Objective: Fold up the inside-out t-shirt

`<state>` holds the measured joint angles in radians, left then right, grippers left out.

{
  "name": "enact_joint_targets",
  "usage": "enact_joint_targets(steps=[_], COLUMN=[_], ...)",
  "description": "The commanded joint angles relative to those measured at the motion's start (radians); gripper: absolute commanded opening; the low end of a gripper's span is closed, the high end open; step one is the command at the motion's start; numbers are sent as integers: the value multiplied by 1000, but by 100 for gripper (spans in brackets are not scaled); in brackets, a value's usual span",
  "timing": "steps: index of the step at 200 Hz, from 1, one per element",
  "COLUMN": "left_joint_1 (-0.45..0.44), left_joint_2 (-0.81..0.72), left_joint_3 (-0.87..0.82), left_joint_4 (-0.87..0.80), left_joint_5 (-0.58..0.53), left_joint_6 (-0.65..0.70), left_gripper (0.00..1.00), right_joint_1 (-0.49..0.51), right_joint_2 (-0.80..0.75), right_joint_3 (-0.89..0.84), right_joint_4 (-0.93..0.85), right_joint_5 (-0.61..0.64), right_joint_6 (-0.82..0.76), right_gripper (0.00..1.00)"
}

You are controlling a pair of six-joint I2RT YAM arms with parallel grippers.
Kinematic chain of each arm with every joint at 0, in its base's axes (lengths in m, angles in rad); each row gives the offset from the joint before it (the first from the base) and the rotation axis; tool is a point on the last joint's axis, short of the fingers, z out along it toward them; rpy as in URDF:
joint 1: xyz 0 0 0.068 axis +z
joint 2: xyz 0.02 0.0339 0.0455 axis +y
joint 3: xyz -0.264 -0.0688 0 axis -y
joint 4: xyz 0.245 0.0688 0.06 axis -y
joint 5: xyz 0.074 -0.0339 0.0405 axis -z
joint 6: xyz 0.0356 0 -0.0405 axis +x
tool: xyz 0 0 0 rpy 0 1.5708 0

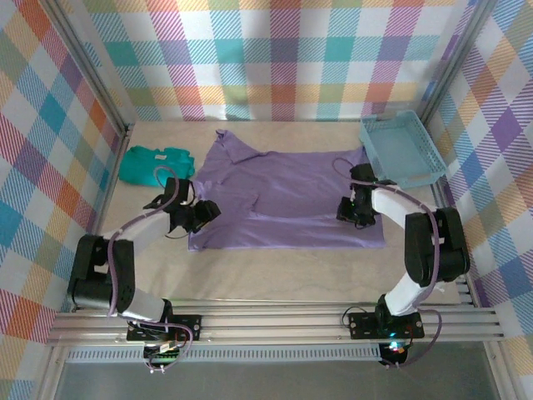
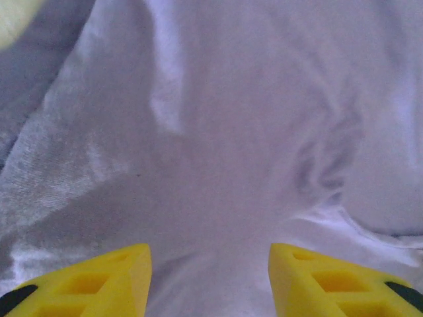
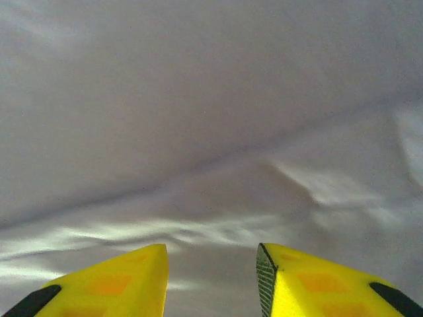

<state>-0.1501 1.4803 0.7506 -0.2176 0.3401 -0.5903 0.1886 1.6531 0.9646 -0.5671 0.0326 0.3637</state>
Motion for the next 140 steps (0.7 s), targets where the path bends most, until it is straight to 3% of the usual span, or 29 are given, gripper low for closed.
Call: enact_joint_targets(steps=[1,37,75,89,110,140], left_joint_1=[-5,-5,-33,-80,-83,-80], left_joint_2=[31,-48,-222,-313,-411,-367], left_joint_3=[-4,-133,-297,-331,-255,-70], left_joint_4=[-16,-51,-159,-177,-243,-213], left_joint_5=[10,-16,-22,-34,-108,-185], left_joint_6=[9,25,-8,-54,-44,-17], left_gripper=[49,49,50,50,51,52], right_joint_1=[1,2,8,25,49,36], right_joint_2=[55,64,-130,-201,-286,-238], right_joint_3=[18,-53,-194,-206,-153,0], right_joint_4=[-137,-200,-249,-223,-156,-50], right_joint_5=[-27,-61,-43,-106,-139,38], right_joint_6=[34,66,130,149,135,21], right_gripper=[41,41,40,41,44,54])
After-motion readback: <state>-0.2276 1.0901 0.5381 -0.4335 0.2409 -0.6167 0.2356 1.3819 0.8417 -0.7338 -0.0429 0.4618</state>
